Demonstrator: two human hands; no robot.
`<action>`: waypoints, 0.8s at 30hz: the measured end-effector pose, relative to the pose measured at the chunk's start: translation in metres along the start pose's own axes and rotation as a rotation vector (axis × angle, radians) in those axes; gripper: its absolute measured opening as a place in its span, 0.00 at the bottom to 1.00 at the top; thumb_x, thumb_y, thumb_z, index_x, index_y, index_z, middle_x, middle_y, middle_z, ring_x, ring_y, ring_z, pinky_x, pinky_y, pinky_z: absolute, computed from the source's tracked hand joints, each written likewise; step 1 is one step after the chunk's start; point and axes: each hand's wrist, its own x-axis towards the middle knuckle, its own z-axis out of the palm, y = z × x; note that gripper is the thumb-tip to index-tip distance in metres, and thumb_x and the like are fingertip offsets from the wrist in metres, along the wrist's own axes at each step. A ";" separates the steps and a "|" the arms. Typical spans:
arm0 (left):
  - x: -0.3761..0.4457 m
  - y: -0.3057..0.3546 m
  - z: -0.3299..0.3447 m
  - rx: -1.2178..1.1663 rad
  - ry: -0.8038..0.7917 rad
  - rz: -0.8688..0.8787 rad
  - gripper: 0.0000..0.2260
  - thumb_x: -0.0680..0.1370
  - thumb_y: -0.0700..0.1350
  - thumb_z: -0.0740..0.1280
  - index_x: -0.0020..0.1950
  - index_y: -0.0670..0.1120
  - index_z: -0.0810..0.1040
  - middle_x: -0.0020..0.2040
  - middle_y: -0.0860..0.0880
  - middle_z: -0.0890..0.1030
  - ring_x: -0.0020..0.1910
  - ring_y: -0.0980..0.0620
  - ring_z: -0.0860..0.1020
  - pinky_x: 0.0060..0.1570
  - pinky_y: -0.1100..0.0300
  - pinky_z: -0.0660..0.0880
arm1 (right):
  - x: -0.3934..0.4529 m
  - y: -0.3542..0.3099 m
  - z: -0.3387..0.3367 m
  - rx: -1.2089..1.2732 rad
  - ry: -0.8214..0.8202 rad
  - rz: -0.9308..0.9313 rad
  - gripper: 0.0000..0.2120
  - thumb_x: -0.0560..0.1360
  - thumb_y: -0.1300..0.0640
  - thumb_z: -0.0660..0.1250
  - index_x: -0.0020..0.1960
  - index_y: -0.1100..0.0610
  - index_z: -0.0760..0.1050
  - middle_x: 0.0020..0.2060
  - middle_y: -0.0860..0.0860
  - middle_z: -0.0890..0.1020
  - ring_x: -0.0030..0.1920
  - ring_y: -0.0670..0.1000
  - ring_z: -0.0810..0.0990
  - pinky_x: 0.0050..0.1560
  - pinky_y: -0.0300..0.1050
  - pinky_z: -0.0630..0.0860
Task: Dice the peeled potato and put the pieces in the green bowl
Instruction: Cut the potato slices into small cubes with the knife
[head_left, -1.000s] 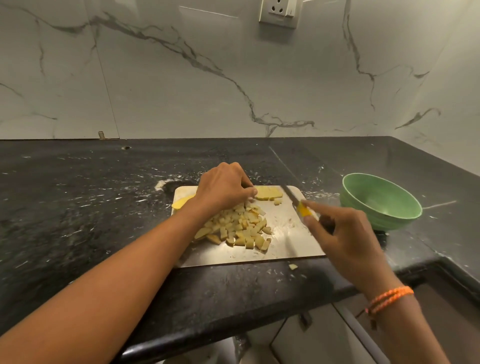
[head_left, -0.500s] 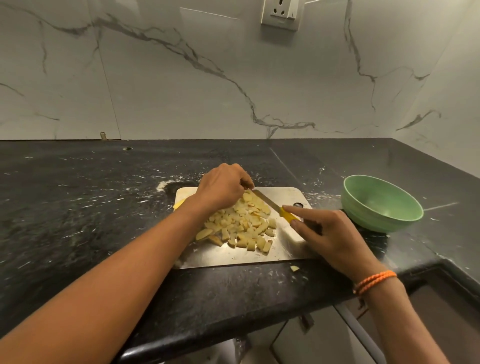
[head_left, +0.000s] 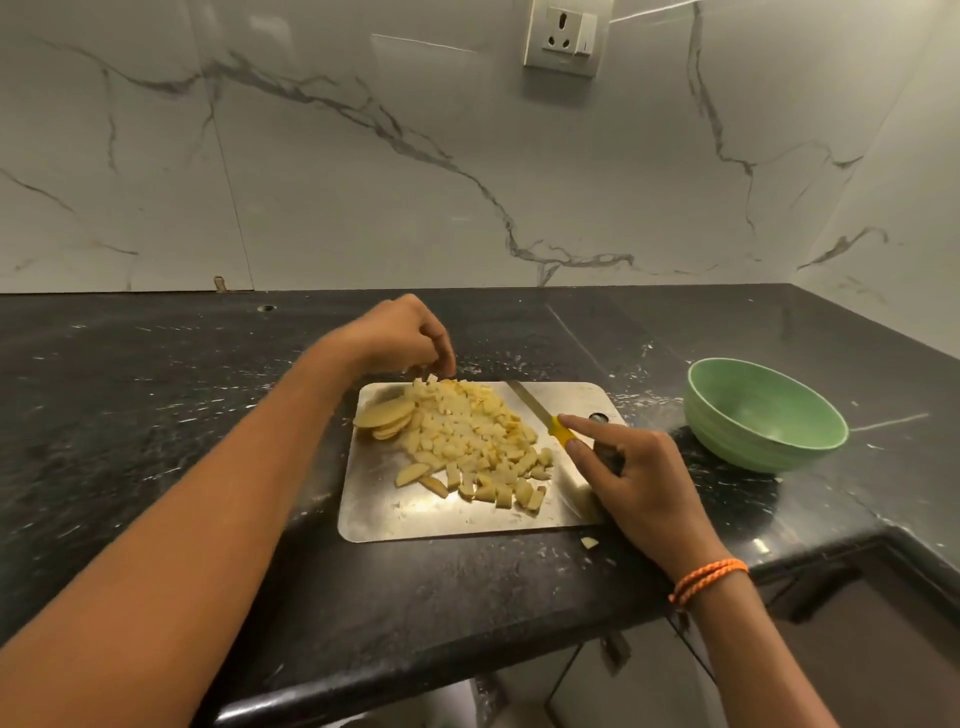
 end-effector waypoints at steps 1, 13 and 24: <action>-0.003 -0.007 -0.011 0.007 -0.064 -0.022 0.14 0.79 0.32 0.67 0.45 0.47 0.88 0.45 0.49 0.87 0.47 0.49 0.83 0.45 0.56 0.81 | 0.000 0.000 0.000 0.015 0.004 0.011 0.16 0.80 0.51 0.69 0.67 0.47 0.79 0.25 0.45 0.67 0.26 0.44 0.64 0.31 0.44 0.64; -0.003 -0.022 -0.022 0.134 -0.407 -0.250 0.19 0.73 0.39 0.81 0.59 0.48 0.79 0.60 0.42 0.78 0.53 0.42 0.80 0.48 0.51 0.85 | 0.003 0.007 0.001 0.090 0.010 0.098 0.15 0.79 0.51 0.70 0.66 0.50 0.80 0.31 0.47 0.80 0.30 0.46 0.76 0.35 0.45 0.77; -0.002 -0.017 -0.018 0.133 -0.297 -0.121 0.14 0.75 0.39 0.77 0.57 0.50 0.82 0.56 0.42 0.83 0.51 0.42 0.84 0.46 0.49 0.86 | 0.003 0.014 0.004 0.144 0.011 0.120 0.16 0.79 0.49 0.70 0.66 0.49 0.79 0.49 0.64 0.83 0.49 0.62 0.83 0.47 0.64 0.81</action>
